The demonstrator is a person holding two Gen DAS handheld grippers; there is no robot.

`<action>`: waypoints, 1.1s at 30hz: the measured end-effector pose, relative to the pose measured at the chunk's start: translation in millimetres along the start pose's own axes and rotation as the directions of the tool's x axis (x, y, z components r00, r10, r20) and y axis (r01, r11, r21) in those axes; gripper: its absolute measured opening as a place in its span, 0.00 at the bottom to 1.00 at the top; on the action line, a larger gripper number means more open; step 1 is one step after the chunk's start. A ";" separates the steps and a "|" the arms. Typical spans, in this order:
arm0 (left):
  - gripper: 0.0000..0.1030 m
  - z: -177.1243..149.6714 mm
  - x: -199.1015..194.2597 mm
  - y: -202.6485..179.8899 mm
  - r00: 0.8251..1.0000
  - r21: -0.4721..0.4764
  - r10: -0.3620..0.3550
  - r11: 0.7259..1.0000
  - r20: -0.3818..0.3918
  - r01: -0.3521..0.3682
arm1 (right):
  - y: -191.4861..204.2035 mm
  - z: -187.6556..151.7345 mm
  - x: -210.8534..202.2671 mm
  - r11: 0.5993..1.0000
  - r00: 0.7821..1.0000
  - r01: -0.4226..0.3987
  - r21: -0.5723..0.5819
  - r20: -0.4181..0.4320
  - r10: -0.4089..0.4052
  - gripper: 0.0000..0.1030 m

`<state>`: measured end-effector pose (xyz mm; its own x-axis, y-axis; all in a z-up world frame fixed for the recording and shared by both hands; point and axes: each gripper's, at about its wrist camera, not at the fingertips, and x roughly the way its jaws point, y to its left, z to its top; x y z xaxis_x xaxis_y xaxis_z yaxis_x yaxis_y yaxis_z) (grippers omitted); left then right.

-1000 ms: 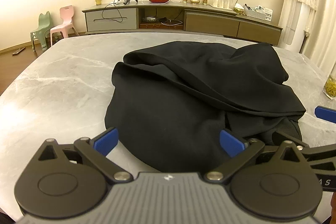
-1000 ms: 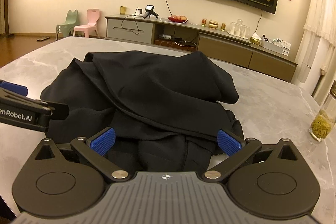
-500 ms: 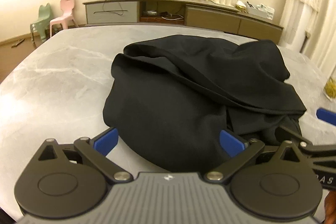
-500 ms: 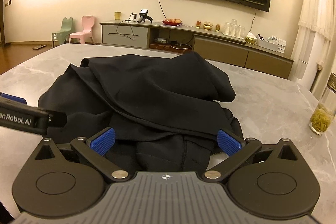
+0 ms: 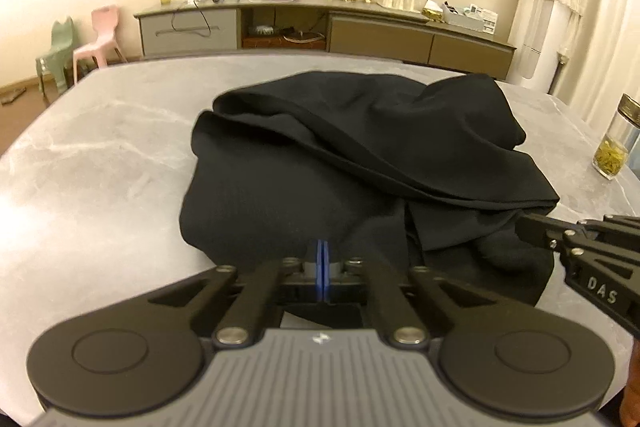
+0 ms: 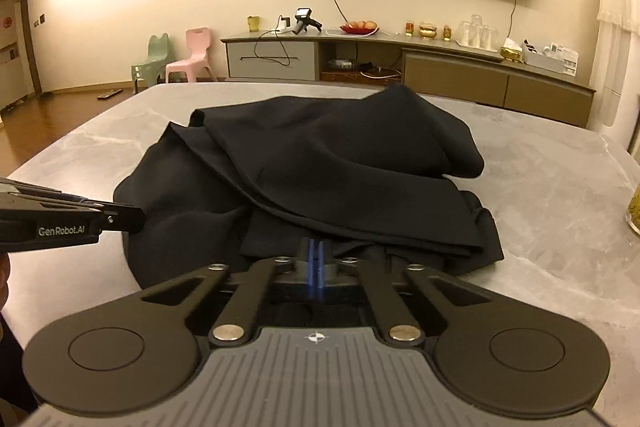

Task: Fold clothes

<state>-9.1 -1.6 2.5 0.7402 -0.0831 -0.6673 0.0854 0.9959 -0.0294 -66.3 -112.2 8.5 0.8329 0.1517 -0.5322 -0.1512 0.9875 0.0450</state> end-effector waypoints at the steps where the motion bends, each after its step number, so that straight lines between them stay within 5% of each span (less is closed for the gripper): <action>1: 0.00 0.3 -1.4 -0.6 1.000 0.003 0.005 1.000 0.006 -0.005 | 0.9 0.6 -1.3 1.000 1.000 0.001 -0.004 0.009 -0.001 0.00; 11: 0.04 0.1 -0.4 2.9 1.000 -0.008 0.013 1.000 0.001 -0.013 | 3.8 -0.7 -2.8 0.997 0.997 0.072 -0.013 0.032 -0.072 0.02; 13: 0.14 0.1 0.7 4.1 1.000 -0.014 0.021 1.000 -0.003 -0.021 | 2.1 -2.0 -1.3 0.996 0.996 0.084 -0.005 0.025 -0.084 0.28; 14: 0.27 0.3 1.4 4.5 1.000 -0.016 0.027 1.000 -0.004 -0.027 | 0.8 -2.0 -1.5 0.996 0.996 0.087 0.002 0.029 -0.087 0.60; 15: 0.35 0.3 1.5 5.0 0.999 -0.019 0.033 0.999 -0.001 -0.033 | -0.4 -2.1 -1.7 0.996 0.995 0.089 0.009 0.033 -0.089 0.81; 16: 0.52 0.3 1.6 5.4 0.999 -0.022 0.040 0.999 0.003 -0.040 | -1.7 -2.2 -1.9 0.996 0.995 0.092 0.016 0.037 -0.092 0.86; 22: 0.76 0.3 4.6 7.2 0.997 -0.041 0.072 0.997 0.005 -0.072 | -3.5 -1.6 0.7 0.995 0.995 0.094 0.019 0.033 -0.095 0.88; 33: 0.81 2.7 14.6 10.3 0.999 -0.052 0.044 0.998 -0.031 -0.046 | -6.5 5.5 21.3 0.983 0.986 0.163 -0.082 0.051 -0.159 0.99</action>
<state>4.4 7.3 -5.5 0.7219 -0.0381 -0.6909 0.0169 0.9992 -0.0375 -44.7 -115.2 1.5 0.8723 -0.0055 -0.4889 -0.0562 0.9922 -0.1115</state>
